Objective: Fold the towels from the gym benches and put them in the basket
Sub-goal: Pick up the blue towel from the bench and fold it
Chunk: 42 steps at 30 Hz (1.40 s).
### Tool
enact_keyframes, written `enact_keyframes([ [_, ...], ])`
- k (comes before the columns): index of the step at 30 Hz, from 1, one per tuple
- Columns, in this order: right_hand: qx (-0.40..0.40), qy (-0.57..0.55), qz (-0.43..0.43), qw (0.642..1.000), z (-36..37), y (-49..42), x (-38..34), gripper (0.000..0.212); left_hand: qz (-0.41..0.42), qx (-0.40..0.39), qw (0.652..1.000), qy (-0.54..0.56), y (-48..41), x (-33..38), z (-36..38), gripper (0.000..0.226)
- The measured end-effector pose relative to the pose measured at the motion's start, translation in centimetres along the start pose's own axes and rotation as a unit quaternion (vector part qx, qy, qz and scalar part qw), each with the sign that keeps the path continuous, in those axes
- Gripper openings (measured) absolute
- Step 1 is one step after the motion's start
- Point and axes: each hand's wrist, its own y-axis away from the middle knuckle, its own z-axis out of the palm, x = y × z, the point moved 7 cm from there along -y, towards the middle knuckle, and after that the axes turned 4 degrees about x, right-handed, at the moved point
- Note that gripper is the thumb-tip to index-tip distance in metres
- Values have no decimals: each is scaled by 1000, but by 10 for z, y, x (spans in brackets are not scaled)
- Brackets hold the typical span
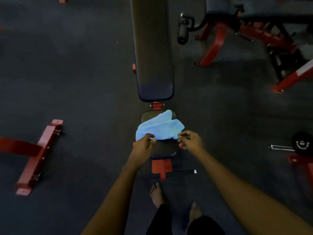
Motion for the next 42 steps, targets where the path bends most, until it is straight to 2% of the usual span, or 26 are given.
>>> enact_keyframes([
  [4,12,13,43,999,15,-65,25,2,-44,-25,999,4,-54,-37,31,25],
  [8,14,21,98,995,35,-124,68,26,-80,-41,996,-7,-92,-72,70,37],
  [11,-8,-20,166,986,56,-152,105,38,-81,-67,994,-22,-113,-92,100,47],
  [14,-31,-70,222,972,66,-151,114,22,-85,-109,990,-39,-119,-97,115,53],
  [16,-13,-61,195,979,63,-152,106,6,-82,-116,989,-39,-122,-95,116,53],
  [18,-6,-56,161,985,58,-153,90,14,-65,-99,992,-37,-125,-81,106,48],
  [23,3,-60,108,992,43,-147,40,11,-17,-63,997,-31,-138,-39,77,21],
  [27,-11,-22,21,999,42,-139,-7,23,-27,-86,994,-54,-143,-30,69,38],
  [32,-3,-4,-114,993,30,-103,-106,15,-5,10,998,-63,-139,22,11,25],
  [34,-5,-11,-142,990,28,-93,-137,13,9,36,998,-42,-140,47,-7,15],
  [37,1,-37,-178,983,12,-63,-194,13,45,67,995,-63,-135,90,-48,17],
  [40,12,-48,-232,972,-10,-39,-250,15,75,117,986,-88,-136,124,-85,33],
  [42,21,-63,-260,963,-26,-24,-281,13,101,135,982,-88,-133,154,-110,28],
])
